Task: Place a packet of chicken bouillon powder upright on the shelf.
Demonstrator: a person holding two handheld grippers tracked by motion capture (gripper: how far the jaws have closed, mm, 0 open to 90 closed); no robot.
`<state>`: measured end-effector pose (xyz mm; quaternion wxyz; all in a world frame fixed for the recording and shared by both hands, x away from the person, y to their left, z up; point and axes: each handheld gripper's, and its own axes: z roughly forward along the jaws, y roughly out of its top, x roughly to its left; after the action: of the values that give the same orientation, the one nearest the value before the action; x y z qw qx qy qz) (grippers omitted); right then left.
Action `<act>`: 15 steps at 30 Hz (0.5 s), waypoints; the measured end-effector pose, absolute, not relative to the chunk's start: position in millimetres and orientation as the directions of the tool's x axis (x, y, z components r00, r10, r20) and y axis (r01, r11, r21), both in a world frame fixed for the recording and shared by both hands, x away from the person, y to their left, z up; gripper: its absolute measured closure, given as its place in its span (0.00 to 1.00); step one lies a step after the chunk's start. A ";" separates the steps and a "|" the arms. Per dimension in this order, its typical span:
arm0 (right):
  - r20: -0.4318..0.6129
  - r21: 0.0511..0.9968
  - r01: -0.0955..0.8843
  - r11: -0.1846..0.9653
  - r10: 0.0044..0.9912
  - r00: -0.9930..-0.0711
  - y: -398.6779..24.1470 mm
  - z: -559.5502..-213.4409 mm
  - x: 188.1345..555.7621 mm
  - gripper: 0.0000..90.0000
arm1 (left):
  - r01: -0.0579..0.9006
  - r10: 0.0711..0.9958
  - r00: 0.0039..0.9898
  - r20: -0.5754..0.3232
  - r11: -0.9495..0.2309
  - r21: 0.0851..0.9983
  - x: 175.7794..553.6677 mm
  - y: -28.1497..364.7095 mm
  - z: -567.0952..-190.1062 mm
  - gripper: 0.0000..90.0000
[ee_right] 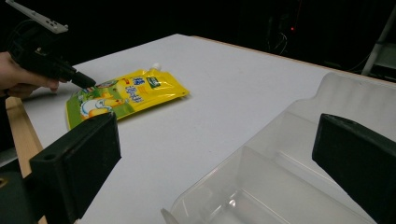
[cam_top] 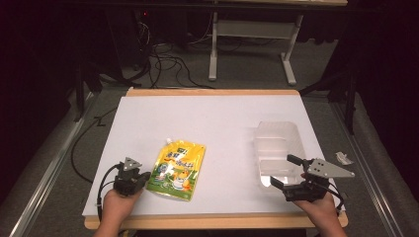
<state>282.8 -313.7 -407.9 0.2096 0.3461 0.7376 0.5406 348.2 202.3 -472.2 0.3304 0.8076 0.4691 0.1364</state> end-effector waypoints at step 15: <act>0.067 0.943 0.284 0.174 0.737 -0.673 -314.4 -408.2 282.7 0.02 | 0.577 0.700 0.706 -0.105 -0.484 0.658 334.1 155.8 -470.4 1.00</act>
<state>282.7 -314.4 -408.2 0.2089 0.3463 0.7370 0.5415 334.1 155.8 -470.4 0.3453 0.8567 0.3727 0.0887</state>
